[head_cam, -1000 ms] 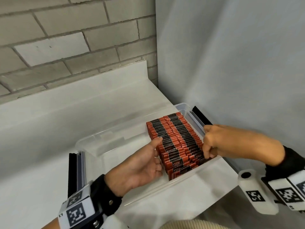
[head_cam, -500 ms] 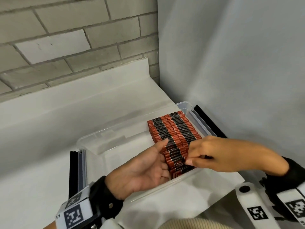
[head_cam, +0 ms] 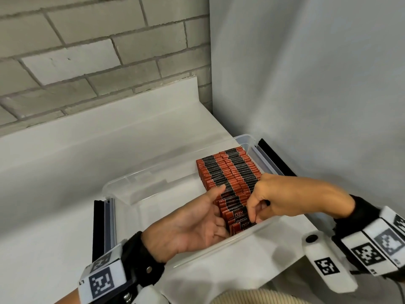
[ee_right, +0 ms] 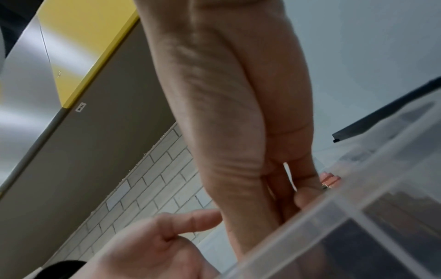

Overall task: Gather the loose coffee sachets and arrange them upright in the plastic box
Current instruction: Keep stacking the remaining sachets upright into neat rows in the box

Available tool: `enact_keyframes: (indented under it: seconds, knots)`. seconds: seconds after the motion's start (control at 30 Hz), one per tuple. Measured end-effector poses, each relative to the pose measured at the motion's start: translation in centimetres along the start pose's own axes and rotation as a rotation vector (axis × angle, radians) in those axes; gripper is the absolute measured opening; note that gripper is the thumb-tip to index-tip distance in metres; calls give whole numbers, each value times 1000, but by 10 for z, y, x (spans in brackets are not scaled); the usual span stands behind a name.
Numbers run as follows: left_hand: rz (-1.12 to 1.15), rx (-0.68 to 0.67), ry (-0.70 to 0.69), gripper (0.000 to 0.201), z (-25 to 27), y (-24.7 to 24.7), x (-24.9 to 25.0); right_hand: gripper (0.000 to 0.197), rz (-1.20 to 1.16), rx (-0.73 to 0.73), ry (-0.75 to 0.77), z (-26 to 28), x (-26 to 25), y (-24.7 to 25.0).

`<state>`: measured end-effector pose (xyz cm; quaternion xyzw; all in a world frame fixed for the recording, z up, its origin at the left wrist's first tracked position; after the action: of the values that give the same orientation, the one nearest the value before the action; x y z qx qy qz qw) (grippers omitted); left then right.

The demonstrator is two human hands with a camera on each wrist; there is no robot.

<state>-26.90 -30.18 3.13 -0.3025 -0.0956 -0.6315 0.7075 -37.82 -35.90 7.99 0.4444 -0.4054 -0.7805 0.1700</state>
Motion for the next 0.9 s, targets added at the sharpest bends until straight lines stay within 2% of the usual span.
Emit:
enact_keyframes:
  seconds: [0.23,0.33,0.5,0.63,0.77,0.9]
  knots:
    - [-1,-2,16,60,1,-3,-1,13,-22,45,19,2,3,-2]
    - [4,-9,16,56,1,-4,-1,13,-22,40,16,2,3,-3]
    - [36,-22,9,53,7,-8,2,8,-66,129,-19,6,7,6]
    - [64,-45,5,56,10,-9,5,7,19,106,-2,2,5,-2]
    - [112,-4,1,58,13,-8,6,10,151,103,11,-1,6,-5]
    - [87,4,-12,74,15,-9,6,11,191,83,27,0,6,-4]
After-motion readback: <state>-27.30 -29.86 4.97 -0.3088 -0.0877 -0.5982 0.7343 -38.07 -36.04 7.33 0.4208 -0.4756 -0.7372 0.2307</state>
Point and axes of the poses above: each hand's wrist, its own z-axis away from the middle knuckle, its own y-axis out of the back of the hand, x = y × z, the point moved 6 cm from there along -z, towards the middle knuckle, and after that the axes turned 8 degrees about x, right-handed, at the moved point
